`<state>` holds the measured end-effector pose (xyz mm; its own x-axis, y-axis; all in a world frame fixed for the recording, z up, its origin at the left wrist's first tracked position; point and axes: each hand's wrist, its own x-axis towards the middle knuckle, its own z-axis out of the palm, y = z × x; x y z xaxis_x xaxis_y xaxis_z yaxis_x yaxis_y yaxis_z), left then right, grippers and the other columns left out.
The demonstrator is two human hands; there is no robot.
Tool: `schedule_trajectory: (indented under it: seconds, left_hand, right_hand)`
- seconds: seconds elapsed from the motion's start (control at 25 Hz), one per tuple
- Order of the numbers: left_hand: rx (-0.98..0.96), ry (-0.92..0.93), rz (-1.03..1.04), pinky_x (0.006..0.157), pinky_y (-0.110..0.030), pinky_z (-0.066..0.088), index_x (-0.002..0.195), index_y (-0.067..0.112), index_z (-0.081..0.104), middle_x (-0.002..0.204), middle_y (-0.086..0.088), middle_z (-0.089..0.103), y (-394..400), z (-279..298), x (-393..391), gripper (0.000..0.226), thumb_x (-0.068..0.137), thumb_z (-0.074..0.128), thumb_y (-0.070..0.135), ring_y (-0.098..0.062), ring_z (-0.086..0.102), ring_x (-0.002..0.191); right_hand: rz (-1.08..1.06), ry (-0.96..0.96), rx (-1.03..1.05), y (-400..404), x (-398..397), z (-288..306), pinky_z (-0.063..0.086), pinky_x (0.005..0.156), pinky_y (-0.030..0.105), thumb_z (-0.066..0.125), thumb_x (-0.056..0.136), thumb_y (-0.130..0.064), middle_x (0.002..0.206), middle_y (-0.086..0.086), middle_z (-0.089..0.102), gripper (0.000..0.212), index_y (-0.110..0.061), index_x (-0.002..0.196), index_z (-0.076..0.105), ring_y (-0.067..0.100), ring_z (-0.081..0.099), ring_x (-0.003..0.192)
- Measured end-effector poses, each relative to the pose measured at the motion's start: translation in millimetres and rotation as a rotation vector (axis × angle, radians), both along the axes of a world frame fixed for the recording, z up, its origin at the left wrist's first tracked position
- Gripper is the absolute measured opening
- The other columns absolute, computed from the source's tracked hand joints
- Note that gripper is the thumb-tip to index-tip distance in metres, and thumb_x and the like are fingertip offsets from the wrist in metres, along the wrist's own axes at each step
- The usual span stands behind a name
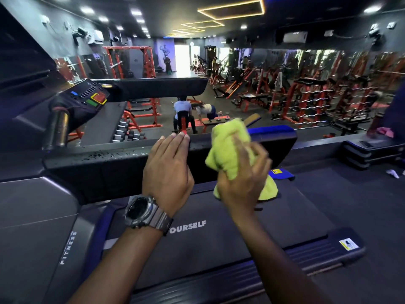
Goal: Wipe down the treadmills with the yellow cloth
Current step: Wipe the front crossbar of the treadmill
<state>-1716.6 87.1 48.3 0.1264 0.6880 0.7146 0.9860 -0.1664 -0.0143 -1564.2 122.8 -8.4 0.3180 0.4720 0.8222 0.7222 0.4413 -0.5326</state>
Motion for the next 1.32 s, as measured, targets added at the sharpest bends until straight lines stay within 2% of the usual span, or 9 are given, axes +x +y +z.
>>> schedule_trajectory:
  seconds: [0.12, 0.28, 0.32, 0.48, 0.68, 0.84, 1.04, 1.2, 1.32]
  left_hand:
    - [-0.025, 0.025, -0.021, 0.113, -0.044, 0.036, 0.133, 0.003, 0.055, 0.137, -0.012, 0.057, -1, 2, -6, 0.065, 0.077, 0.027, 0.019, -0.028, 0.052, 0.128]
    - [-0.042, 0.073, -0.012, 0.114, -0.041, 0.036, 0.134, 0.005, 0.055, 0.138, -0.011, 0.056, -2, 5, -9, 0.068, 0.074, 0.025, 0.019, -0.026, 0.052, 0.129]
    - [-0.051, 0.072, -0.017, 0.114, -0.041, 0.035, 0.134, 0.005, 0.054, 0.139, -0.01, 0.055, -2, 6, -8, 0.069, 0.074, 0.025, 0.019, -0.026, 0.051, 0.13]
    - [-0.051, 0.079, -0.021, 0.117, -0.043, 0.028, 0.138, 0.003, 0.049, 0.144, -0.013, 0.05, -5, 2, -12, 0.068, 0.077, 0.027, 0.02, -0.029, 0.042, 0.137]
    - [-0.029, 0.059, 0.047, 0.118, -0.041, 0.028, 0.137, 0.004, 0.05, 0.141, -0.012, 0.053, -10, -1, -18, 0.058, 0.084, 0.032, 0.017, -0.027, 0.045, 0.134]
    - [-0.017, 0.031, 0.026, 0.117, -0.041, 0.029, 0.136, 0.006, 0.052, 0.141, -0.01, 0.053, -8, -2, -20, 0.059, 0.082, 0.032, 0.017, -0.026, 0.047, 0.133]
    - [-0.013, 0.019, 0.023, 0.116, -0.044, 0.03, 0.136, 0.004, 0.051, 0.14, -0.011, 0.054, -7, -3, -17, 0.06, 0.08, 0.032, 0.015, -0.027, 0.047, 0.133]
    - [0.003, 0.002, -0.013, 0.116, -0.044, 0.03, 0.136, 0.004, 0.052, 0.14, -0.012, 0.054, -8, -4, -21, 0.061, 0.081, 0.031, 0.018, -0.028, 0.047, 0.132]
    - [0.016, 0.007, -0.001, 0.116, -0.043, 0.03, 0.136, 0.004, 0.052, 0.14, -0.011, 0.054, -7, -4, -20, 0.06, 0.079, 0.034, 0.014, -0.028, 0.048, 0.132]
  right_hand:
    - [0.156, -0.398, 0.033, -16, 18, -57, 0.048, 0.089, 0.045, 0.076, 0.065, -0.011, 0.126, 0.004, 0.049, 0.085, -0.038, 0.14, 0.048, 0.031, 0.053, 0.103]
    - [0.029, 0.13, -0.054, 0, 23, -16, 0.042, 0.092, 0.036, 0.065, 0.063, -0.014, 0.123, 0.009, 0.049, 0.076, -0.027, 0.137, 0.056, 0.031, 0.048, 0.104]
    - [0.023, 0.124, -0.046, -3, 3, -3, 0.04, 0.09, 0.035, 0.067, 0.062, -0.014, 0.123, 0.01, 0.05, 0.078, -0.028, 0.137, 0.056, 0.032, 0.049, 0.104]
    - [0.159, -0.43, 0.038, -20, 7, -56, 0.047, 0.087, 0.044, 0.076, 0.062, -0.009, 0.126, 0.004, 0.05, 0.089, -0.039, 0.141, 0.048, 0.031, 0.054, 0.101]
    - [-0.019, 0.076, -0.054, -3, 8, 1, 0.04, 0.087, 0.035, 0.065, 0.065, -0.017, 0.124, 0.009, 0.05, 0.076, -0.032, 0.138, 0.054, 0.032, 0.049, 0.103]
    - [0.145, -0.549, 0.061, -14, 18, -52, 0.046, 0.084, 0.044, 0.077, 0.065, -0.013, 0.126, 0.005, 0.05, 0.084, -0.037, 0.14, 0.049, 0.033, 0.056, 0.1]
    - [-0.006, 0.03, -0.046, -5, 9, -1, 0.043, 0.086, 0.039, 0.065, 0.064, -0.017, 0.122, 0.01, 0.051, 0.074, -0.03, 0.136, 0.057, 0.031, 0.049, 0.101]
    - [0.185, -0.422, 0.041, -24, -5, -29, 0.048, 0.083, 0.046, 0.072, 0.068, -0.024, 0.124, 0.006, 0.054, 0.071, -0.032, 0.137, 0.056, 0.033, 0.055, 0.1]
    - [0.037, -0.202, 0.003, 0, 53, 9, 0.044, 0.085, 0.04, 0.061, 0.067, -0.025, 0.118, 0.01, 0.057, 0.062, -0.026, 0.129, 0.059, 0.033, 0.053, 0.097]
